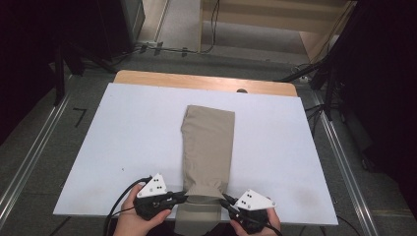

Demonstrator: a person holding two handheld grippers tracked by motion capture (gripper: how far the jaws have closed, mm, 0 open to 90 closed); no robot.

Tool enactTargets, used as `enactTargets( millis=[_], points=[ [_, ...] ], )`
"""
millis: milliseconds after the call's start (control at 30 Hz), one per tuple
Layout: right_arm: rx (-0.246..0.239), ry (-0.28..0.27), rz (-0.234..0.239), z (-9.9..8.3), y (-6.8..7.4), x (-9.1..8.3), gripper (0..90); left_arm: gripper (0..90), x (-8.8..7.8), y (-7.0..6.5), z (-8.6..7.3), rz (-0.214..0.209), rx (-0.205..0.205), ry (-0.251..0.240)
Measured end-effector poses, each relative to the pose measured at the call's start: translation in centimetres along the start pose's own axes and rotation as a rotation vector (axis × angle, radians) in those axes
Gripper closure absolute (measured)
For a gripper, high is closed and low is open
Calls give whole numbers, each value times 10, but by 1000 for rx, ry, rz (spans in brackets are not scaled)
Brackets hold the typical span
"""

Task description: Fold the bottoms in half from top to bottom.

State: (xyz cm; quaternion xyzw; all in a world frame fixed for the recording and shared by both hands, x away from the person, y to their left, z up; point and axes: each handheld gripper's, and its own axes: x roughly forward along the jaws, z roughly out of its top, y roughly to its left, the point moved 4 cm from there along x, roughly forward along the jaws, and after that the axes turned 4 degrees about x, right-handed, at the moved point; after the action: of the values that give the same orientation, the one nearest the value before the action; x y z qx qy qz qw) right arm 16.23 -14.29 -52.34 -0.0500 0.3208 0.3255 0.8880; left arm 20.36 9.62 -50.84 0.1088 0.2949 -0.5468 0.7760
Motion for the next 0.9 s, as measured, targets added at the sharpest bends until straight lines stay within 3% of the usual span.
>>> enactTargets(
  millis=[233,300,333,400,433,533,733,900],
  points=[
    [-12,5,38,-10,20,-18,804,861,-14,-23,-7,-25,23,19],
    [1,-11,65,-11,24,-24,742,832,-19,-30,-7,-45,22,-4],
    [2,-22,81,-11,26,-28,625,746,-22,-32,-6,-56,13,-19],
    [1,-14,122,-10,29,-35,376,421,-27,-34,-4,-52,5,-30],
    [11,-11,152,-8,30,-39,280,304,-29,-32,-3,-42,6,-46],
    [22,-61,162,-1,26,-49,154,137,-35,-20,5,-63,-35,-95],
    [-1,-123,137,21,7,-48,72,0,-29,2,22,-122,-22,-130],
    [-11,-131,165,41,-12,-39,0,0,-19,26,40,-70,16,-118]
  ],
)
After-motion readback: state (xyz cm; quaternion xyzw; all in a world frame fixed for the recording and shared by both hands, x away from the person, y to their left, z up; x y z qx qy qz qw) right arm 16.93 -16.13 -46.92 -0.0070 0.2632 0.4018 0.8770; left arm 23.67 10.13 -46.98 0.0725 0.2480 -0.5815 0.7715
